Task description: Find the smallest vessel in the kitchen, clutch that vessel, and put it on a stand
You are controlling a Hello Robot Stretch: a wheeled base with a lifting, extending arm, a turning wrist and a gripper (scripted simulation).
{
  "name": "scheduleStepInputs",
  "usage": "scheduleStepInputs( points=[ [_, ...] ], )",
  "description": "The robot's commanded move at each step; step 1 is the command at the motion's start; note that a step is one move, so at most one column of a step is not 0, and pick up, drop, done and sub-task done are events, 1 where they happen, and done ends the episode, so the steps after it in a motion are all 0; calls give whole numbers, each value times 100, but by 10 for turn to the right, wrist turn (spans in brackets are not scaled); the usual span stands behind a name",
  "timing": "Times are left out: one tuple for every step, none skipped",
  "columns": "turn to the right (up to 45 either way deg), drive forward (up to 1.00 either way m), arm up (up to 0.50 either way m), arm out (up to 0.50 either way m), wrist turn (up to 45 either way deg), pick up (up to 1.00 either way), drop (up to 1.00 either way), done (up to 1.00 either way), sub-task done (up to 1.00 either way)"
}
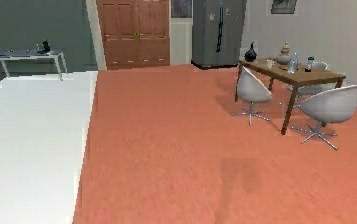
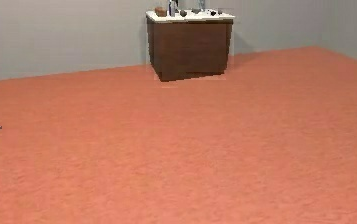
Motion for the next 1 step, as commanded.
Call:
scheduleStepInputs(
  points=[
    [30, 0, 0, 0, 0, 0, 0, 0, 0]
  ],
)
